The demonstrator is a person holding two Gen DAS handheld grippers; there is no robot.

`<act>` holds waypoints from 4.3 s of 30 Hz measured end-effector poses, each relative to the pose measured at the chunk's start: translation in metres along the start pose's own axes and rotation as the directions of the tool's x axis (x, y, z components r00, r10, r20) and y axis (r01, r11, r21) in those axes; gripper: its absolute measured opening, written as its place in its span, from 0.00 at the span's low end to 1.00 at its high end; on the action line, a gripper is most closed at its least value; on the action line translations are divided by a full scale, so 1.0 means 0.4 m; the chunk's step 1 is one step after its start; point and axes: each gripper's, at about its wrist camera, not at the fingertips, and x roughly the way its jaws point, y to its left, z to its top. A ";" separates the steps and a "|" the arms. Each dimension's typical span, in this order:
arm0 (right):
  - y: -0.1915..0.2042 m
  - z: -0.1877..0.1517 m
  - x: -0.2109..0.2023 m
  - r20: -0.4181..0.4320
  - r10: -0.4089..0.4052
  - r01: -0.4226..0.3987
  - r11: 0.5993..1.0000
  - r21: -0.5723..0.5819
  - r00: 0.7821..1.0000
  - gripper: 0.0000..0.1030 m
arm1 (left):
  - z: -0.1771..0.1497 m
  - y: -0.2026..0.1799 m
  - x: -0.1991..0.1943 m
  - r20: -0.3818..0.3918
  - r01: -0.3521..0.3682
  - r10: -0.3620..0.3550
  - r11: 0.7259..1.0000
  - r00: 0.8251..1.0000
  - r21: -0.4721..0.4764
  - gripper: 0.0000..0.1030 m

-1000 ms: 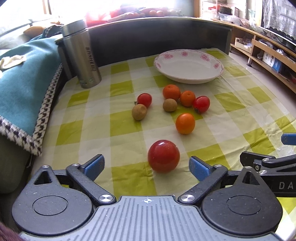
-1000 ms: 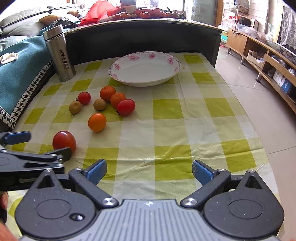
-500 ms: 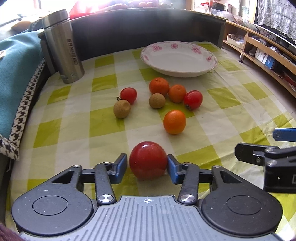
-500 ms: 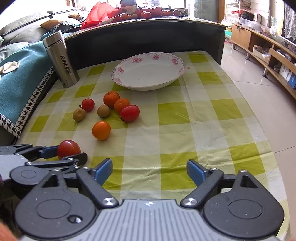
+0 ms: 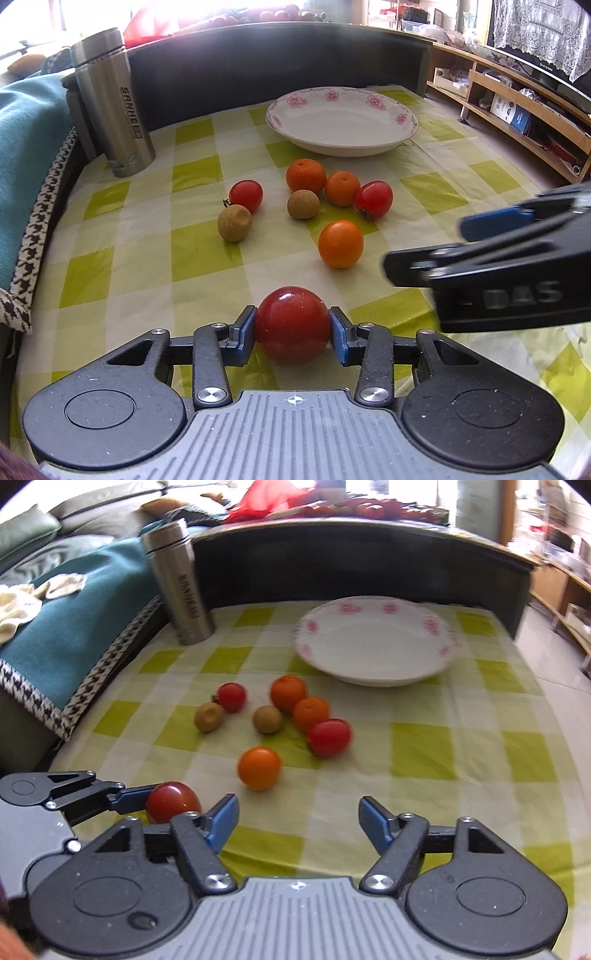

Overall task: Organize fruits
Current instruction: 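Close the right gripper on a small orange while the left gripper holds the tomato, then carry tomato and orange over the flowered bowl and open both grippers, then grasp a brown round fruit with the left gripper while the right grasps a cherry tomato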

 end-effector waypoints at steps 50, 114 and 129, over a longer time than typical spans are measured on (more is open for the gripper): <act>-0.178 0.230 0.061 0.100 -0.027 0.019 0.997 0.072 0.995 0.37 | 0.279 -0.013 0.094 0.107 0.030 -0.035 0.999 0.994 0.045 0.48; -0.154 0.128 0.033 0.029 0.066 -0.066 0.998 0.009 0.997 0.44 | 0.244 0.046 0.037 0.084 0.007 -0.012 0.998 0.996 0.057 0.58; -0.093 0.106 0.120 -0.041 0.068 -0.073 0.990 -0.121 0.997 0.50 | 0.152 0.075 0.064 0.016 0.011 -0.013 0.991 1.000 0.136 0.61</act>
